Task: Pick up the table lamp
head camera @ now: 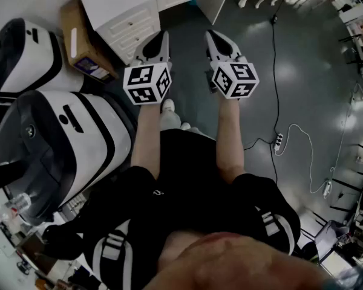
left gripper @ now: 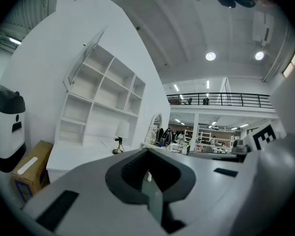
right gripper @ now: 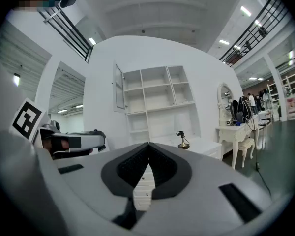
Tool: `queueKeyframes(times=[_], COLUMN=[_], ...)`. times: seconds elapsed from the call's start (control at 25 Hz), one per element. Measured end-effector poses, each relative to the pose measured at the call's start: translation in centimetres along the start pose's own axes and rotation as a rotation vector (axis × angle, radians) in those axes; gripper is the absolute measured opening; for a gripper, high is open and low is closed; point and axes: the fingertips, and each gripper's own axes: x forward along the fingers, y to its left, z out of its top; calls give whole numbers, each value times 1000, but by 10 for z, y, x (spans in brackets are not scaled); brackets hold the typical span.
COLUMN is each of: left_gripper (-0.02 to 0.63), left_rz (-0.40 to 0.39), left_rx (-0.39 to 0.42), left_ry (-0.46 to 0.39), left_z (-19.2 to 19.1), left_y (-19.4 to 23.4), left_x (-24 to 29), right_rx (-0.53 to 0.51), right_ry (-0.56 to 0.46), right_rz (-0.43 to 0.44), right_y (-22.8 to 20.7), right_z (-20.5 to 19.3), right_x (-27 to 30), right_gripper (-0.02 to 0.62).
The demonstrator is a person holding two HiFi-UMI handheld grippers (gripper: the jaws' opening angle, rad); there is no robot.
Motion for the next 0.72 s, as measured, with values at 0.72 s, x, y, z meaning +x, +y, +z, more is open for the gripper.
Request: queueKeyframes(times=[0.72], left_gripper=[9], left_rz=[18], left_rx=[-77], left_ry=[-25], left_z=[30], left_y=[145], left_x=[95], right_rx=[-89], right_ry=[-28], right_rz=[-30], right_y=[4], right_z=[20], right_x=[164], right_gripper=[18])
